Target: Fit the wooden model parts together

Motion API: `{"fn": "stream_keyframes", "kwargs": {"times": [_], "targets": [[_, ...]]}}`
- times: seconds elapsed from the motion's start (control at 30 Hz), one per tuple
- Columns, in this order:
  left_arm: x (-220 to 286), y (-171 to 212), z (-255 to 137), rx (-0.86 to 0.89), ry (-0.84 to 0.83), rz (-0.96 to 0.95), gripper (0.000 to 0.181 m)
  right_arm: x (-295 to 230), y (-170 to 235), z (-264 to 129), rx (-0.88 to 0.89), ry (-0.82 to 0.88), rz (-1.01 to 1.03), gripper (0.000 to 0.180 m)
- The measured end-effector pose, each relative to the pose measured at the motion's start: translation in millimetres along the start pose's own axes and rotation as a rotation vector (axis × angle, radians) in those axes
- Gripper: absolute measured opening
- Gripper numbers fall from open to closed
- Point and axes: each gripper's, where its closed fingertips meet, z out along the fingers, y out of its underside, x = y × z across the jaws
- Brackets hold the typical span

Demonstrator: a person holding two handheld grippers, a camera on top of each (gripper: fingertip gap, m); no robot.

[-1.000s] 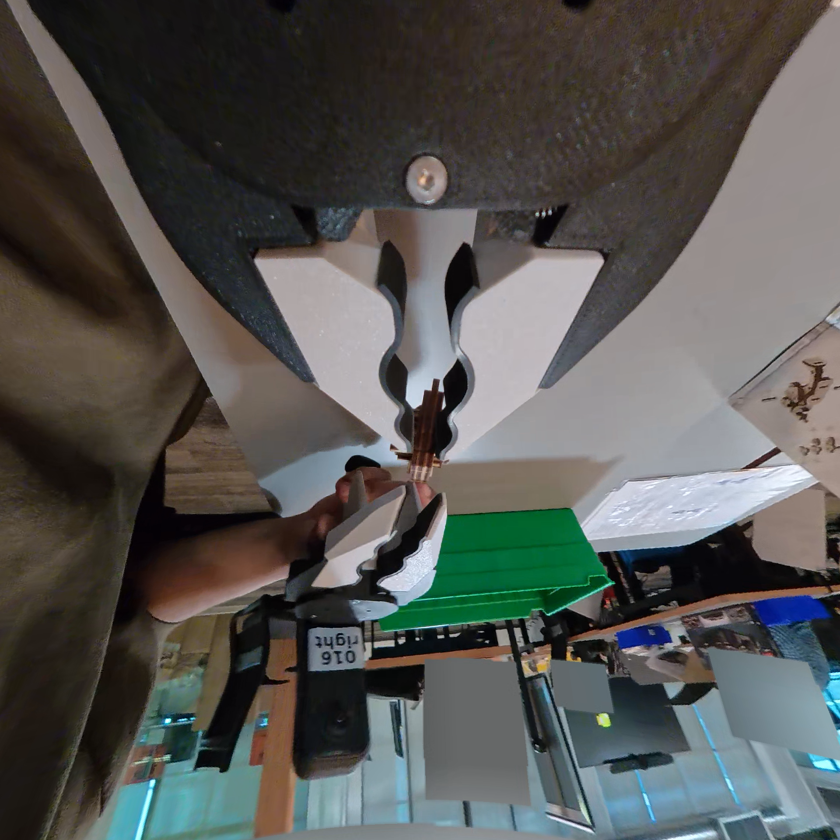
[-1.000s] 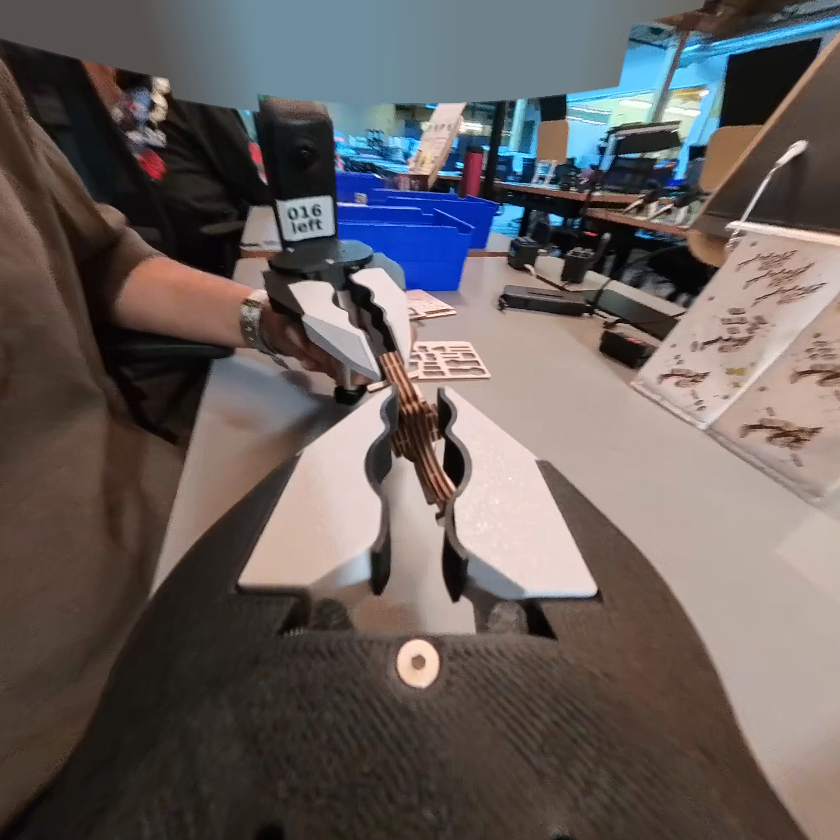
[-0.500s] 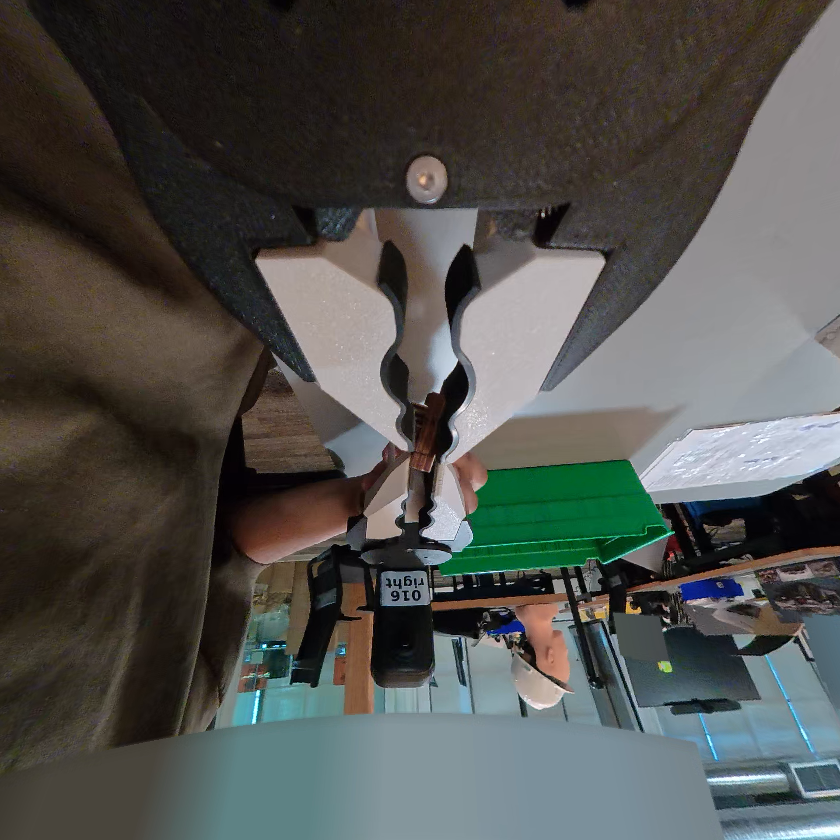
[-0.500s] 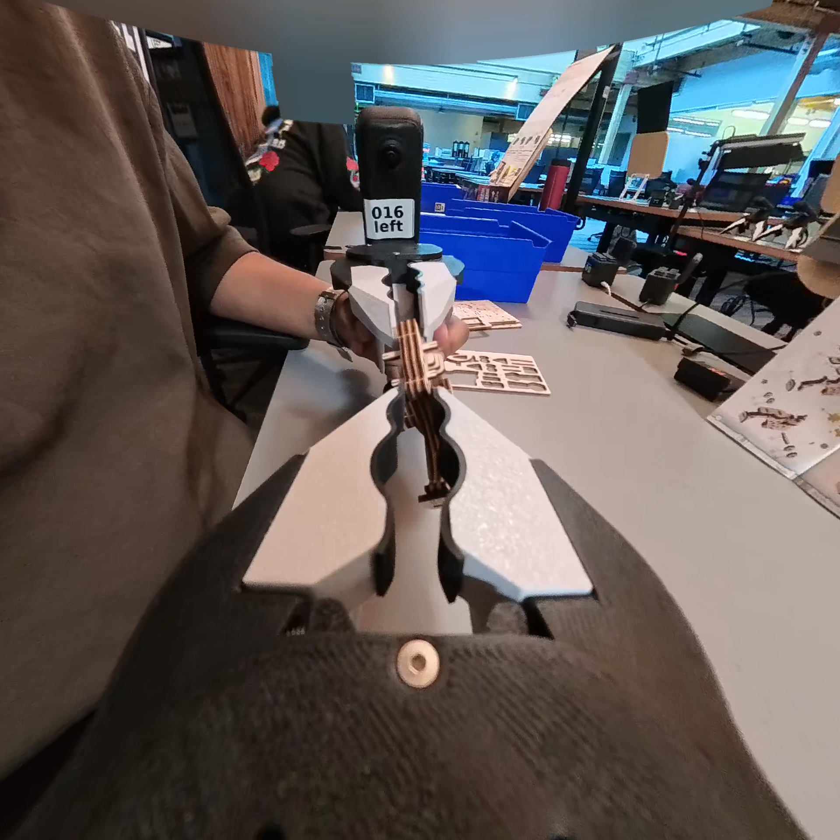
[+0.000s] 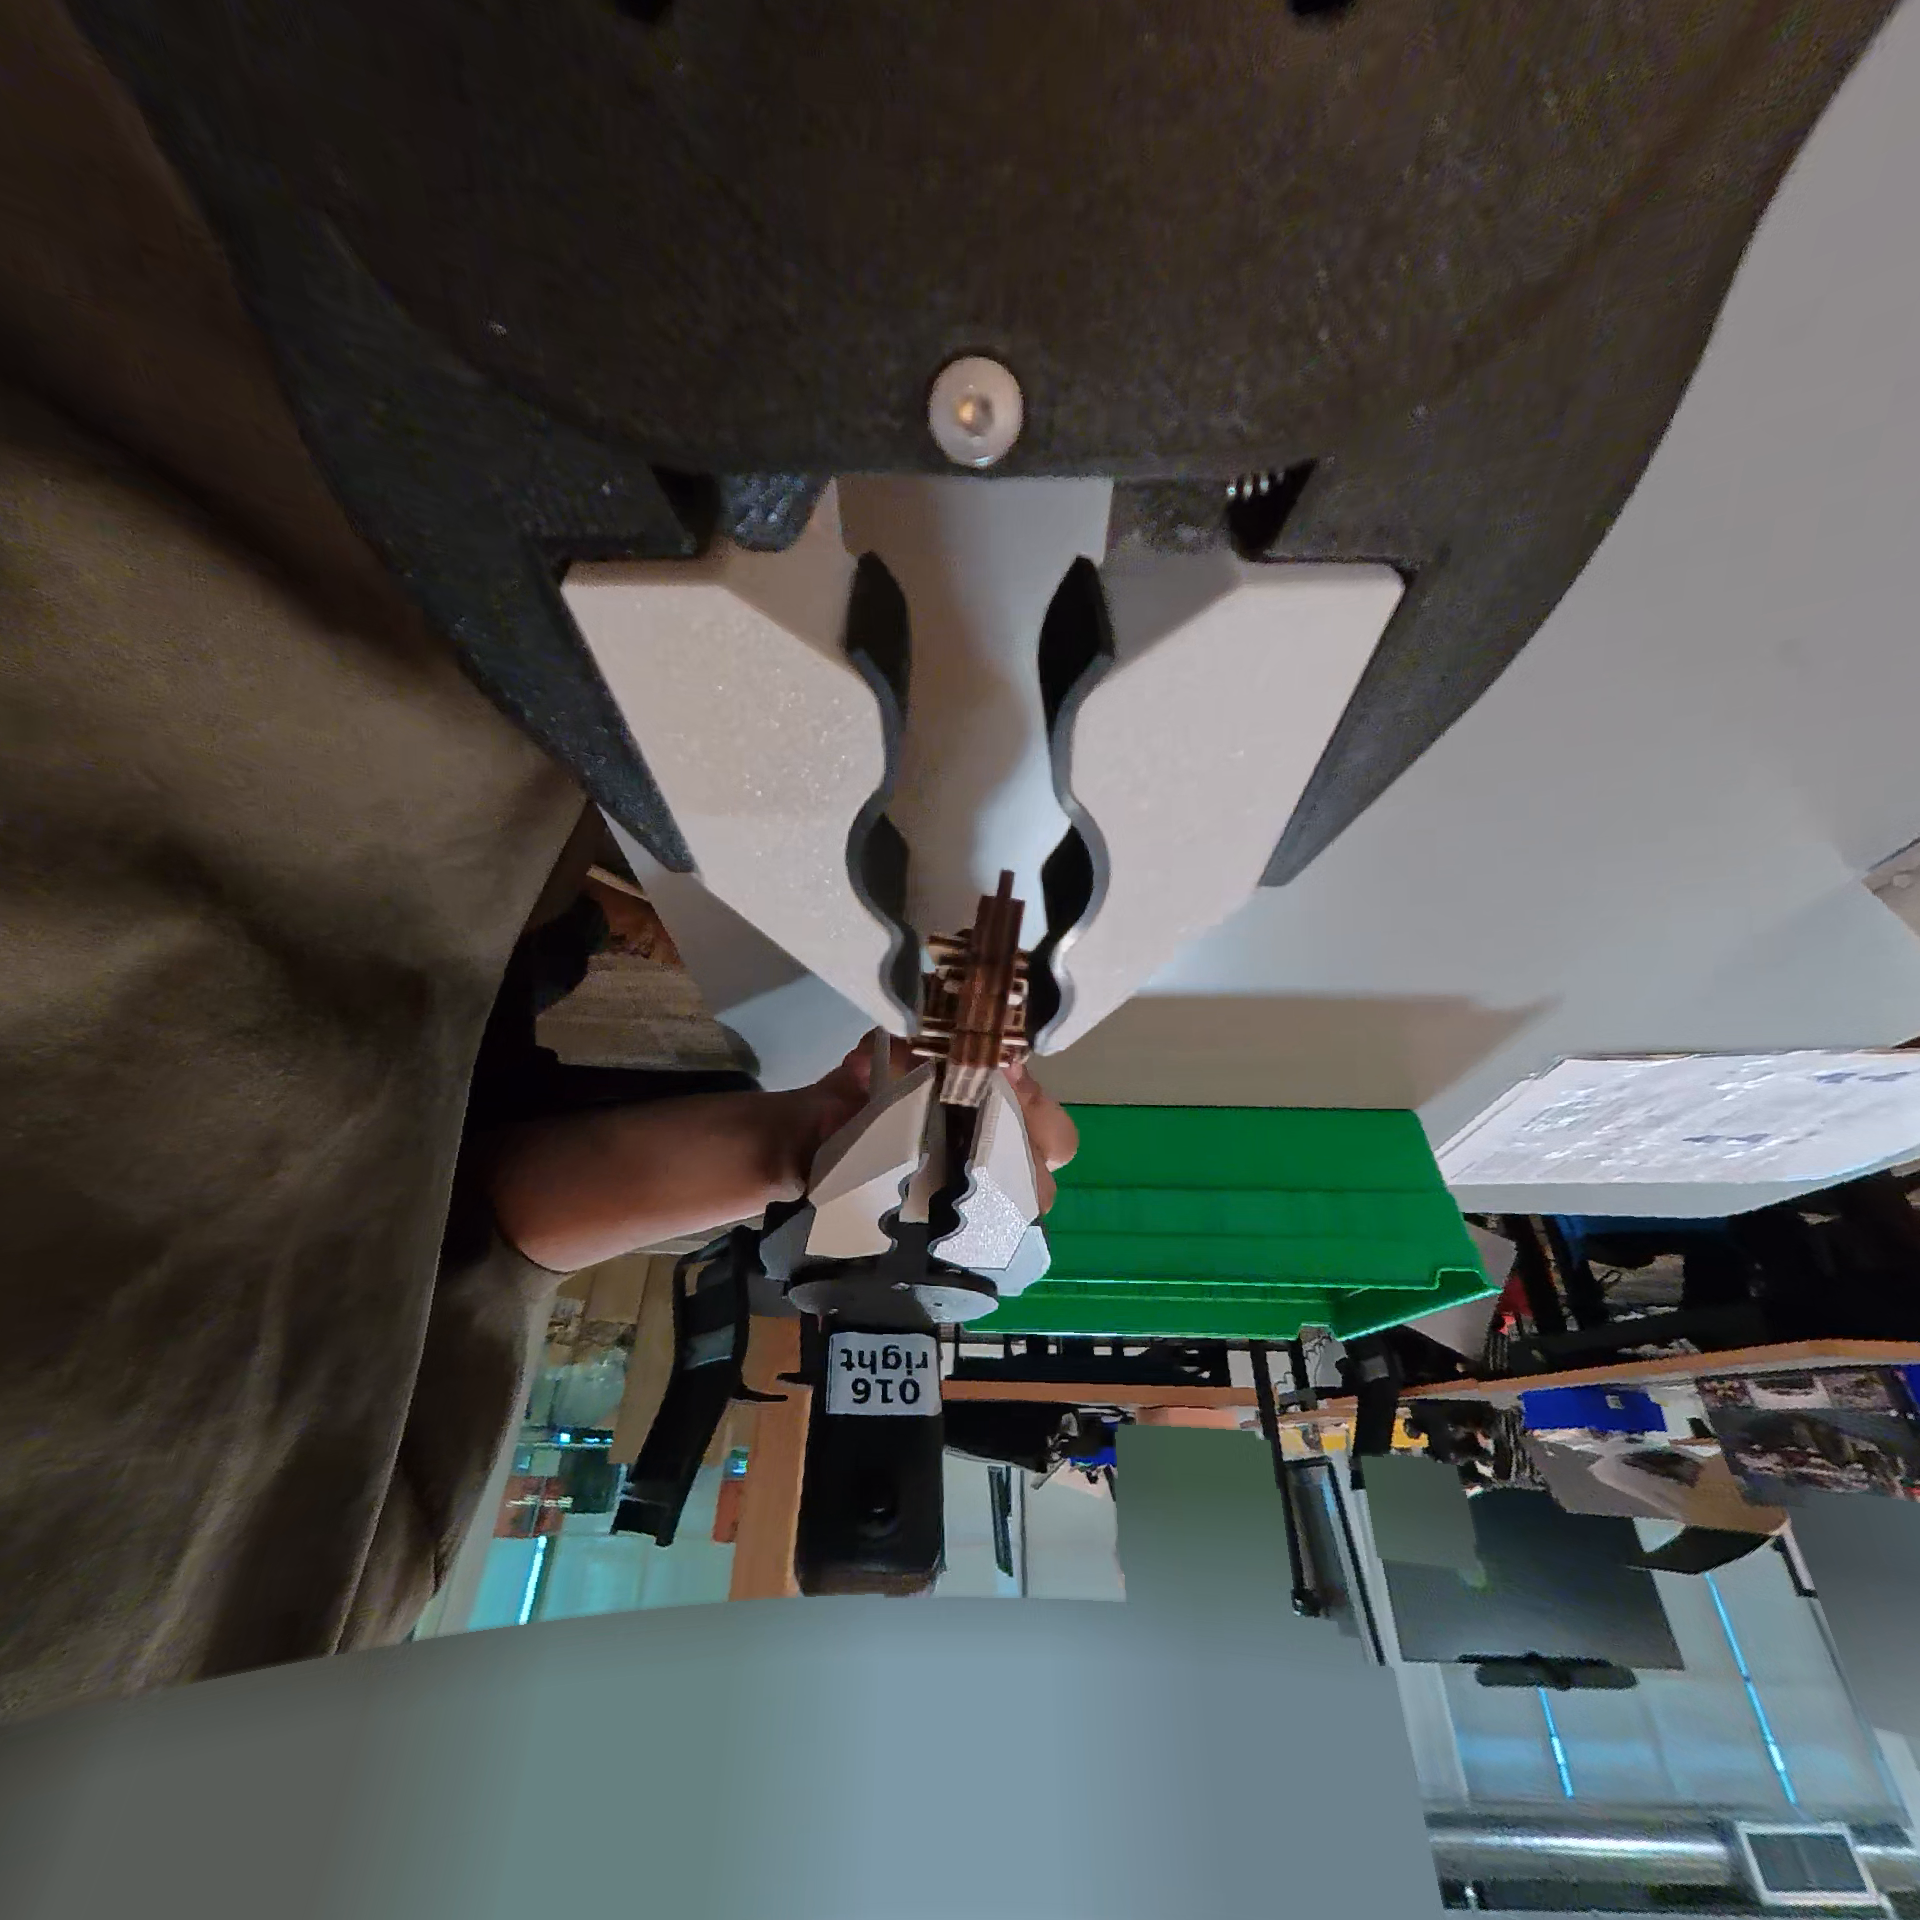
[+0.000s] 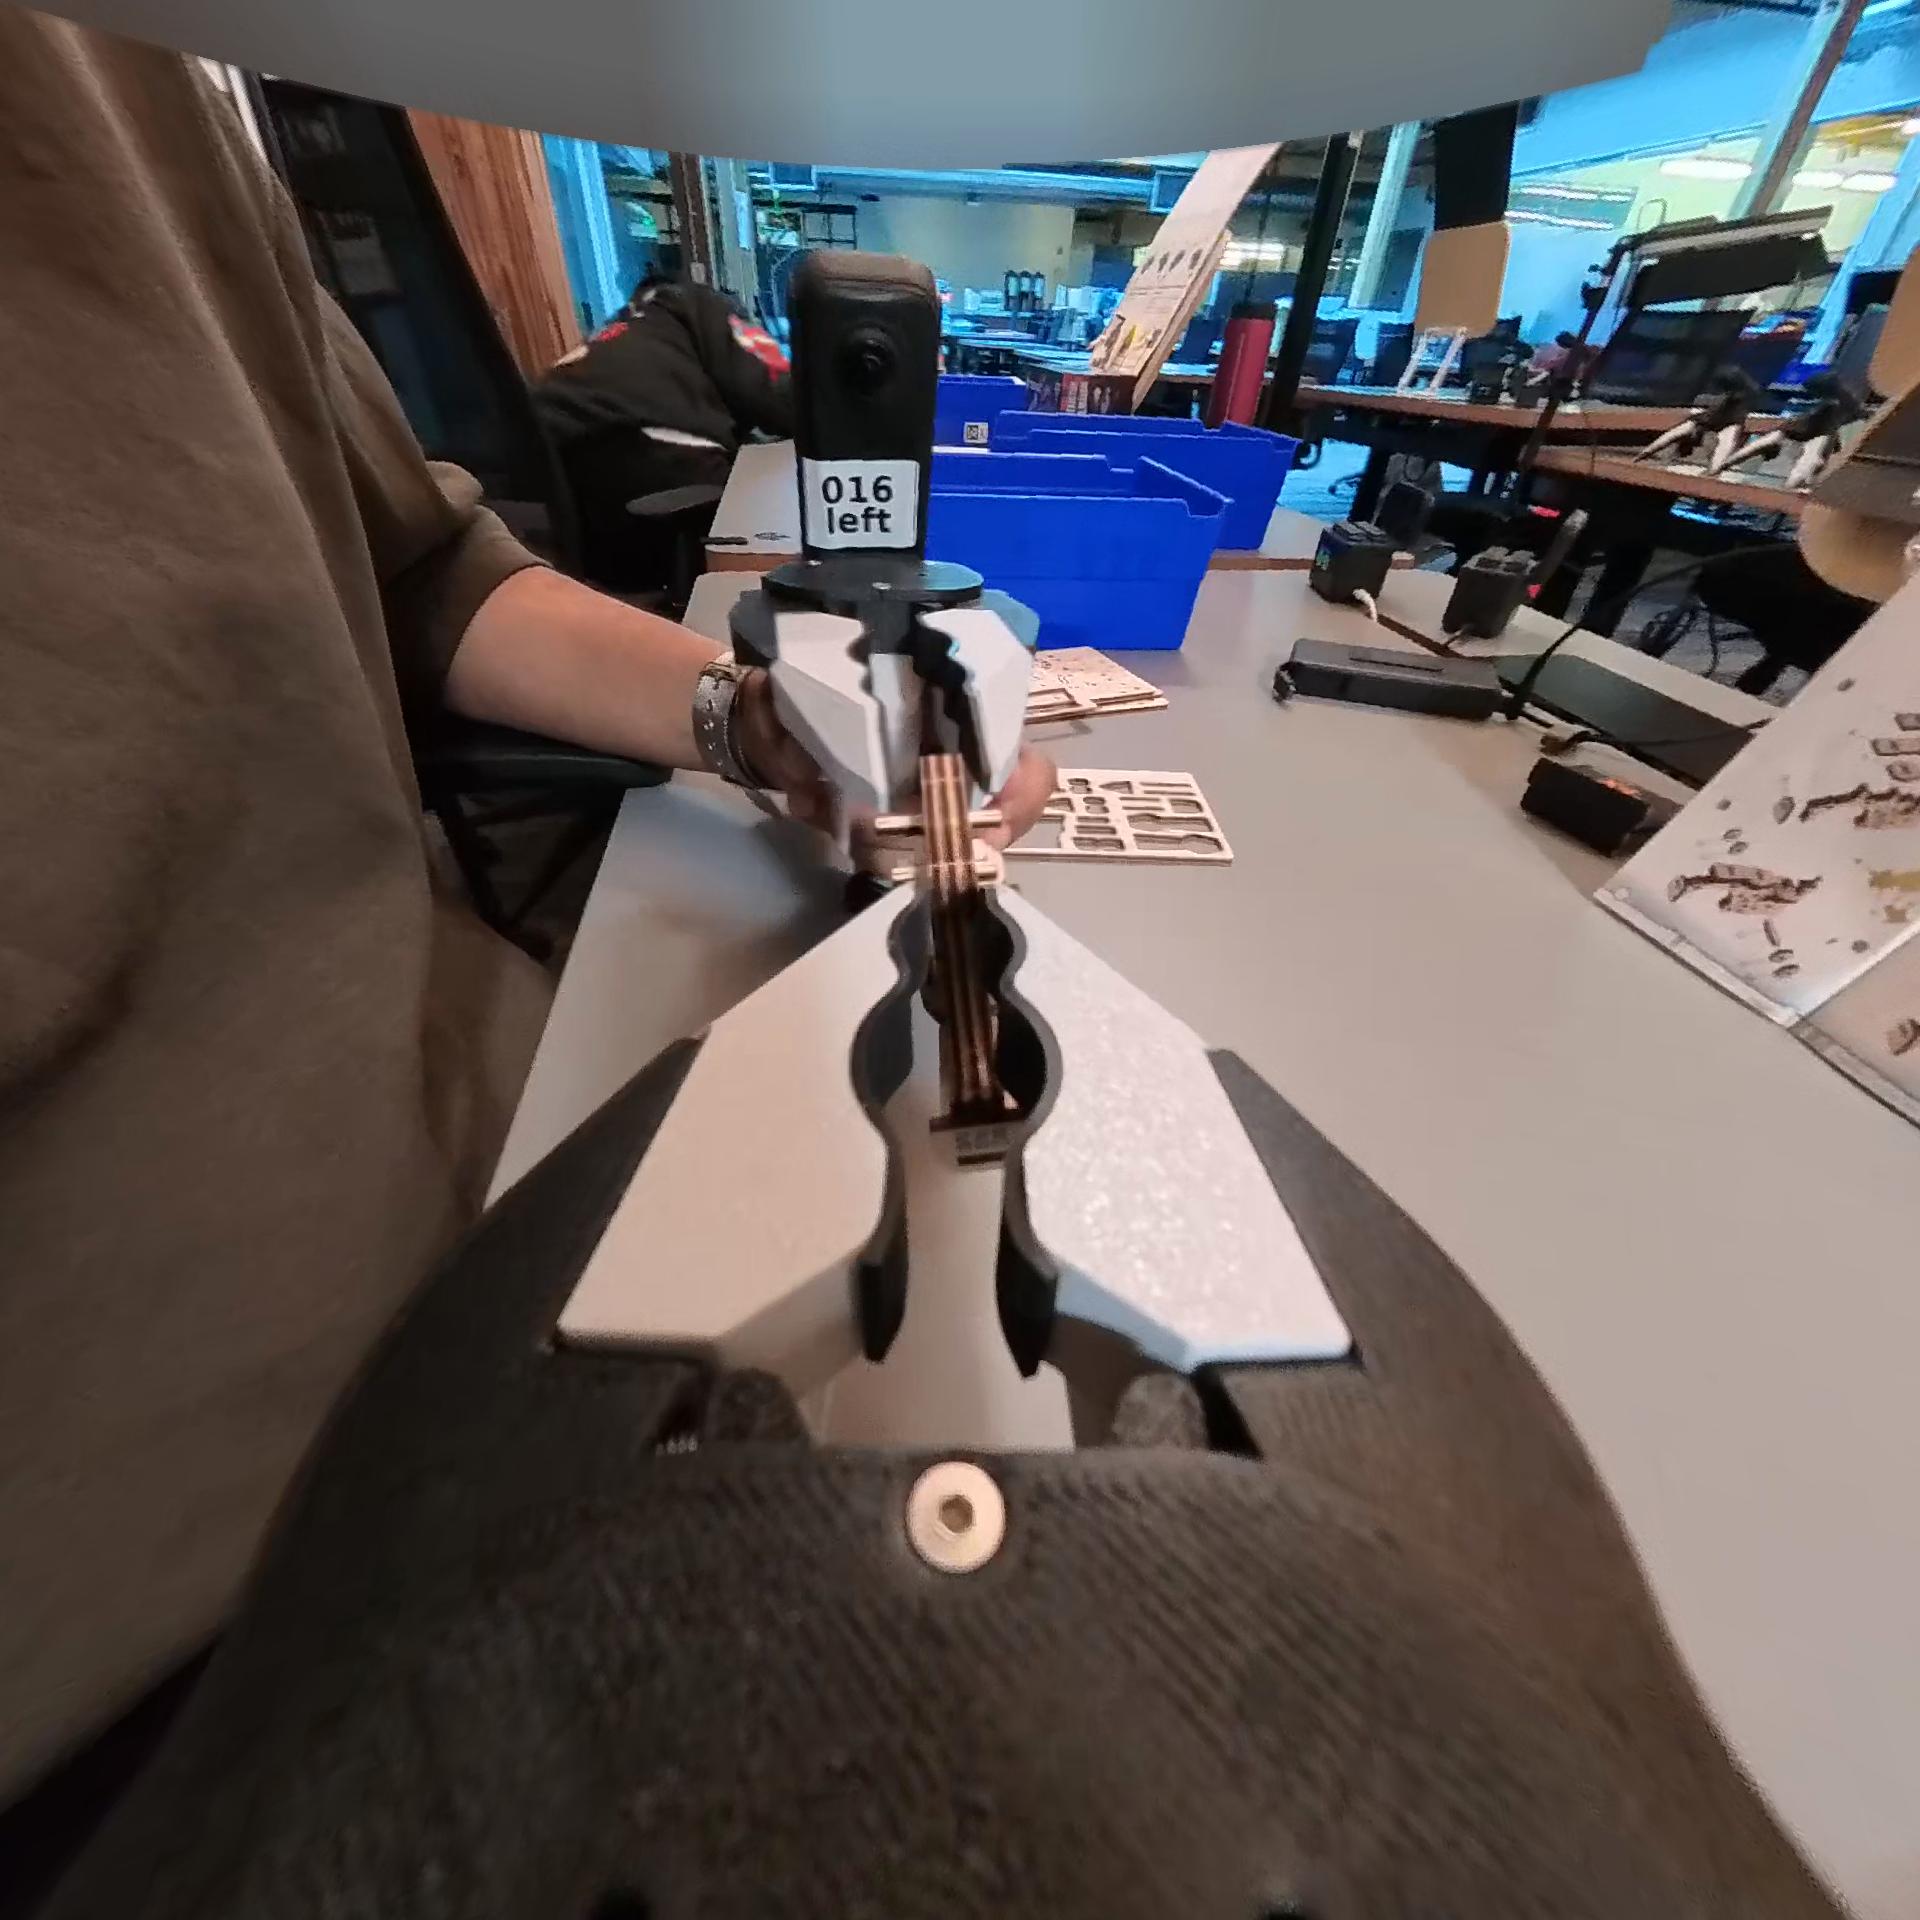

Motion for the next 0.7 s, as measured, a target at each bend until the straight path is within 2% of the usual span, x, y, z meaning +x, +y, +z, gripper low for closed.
{"fn": "stream_keyframes", "kwargs": {"times": [0.13,0.2,0.27,0.4,0.5,0.6,0.67,0.7], "targets": [[-3.5,2.6,1.1,-0.019,-0.014,-0.041,0.041,5.7,2.6,1.4,-0.012,0.045,-0.01,0.007],[-6.7,5.0,2.8,-0.038,-0.044,-0.039,0.045,5.9,2.1,2.9,-0.011,0.056,-0.01,0.007],[-6.4,8.4,4.3,-0.068,-0.056,-0.01,0.042,6.0,1.5,3.5,-0.013,0.07,-0.025,0.007],[-13.6,14.5,3.7,-0.125,-0.141,0.126,0.021,6.1,2.6,3.8,-0.02,0.074,-0.024,0.007],[-12.8,14.8,4.7,-0.128,-0.142,0.134,0.016,4.9,2.8,5.1,-0.02,0.067,-0.015,0.007],[-9.7,14.4,5.2,-0.122,-0.113,0.105,0.019,6.7,2.7,5.6,-0.025,0.085,-0.016,0.007],[-6.0,14.3,4.9,-0.12,-0.08,0.088,0.031,8.8,4.4,5.4,-0.034,0.098,-0.018,0.007],[-6.4,13.5,4.6,-0.114,-0.081,0.08,0.031,9.8,5.1,5.1,-0.037,0.102,-0.019,0.007]]}}
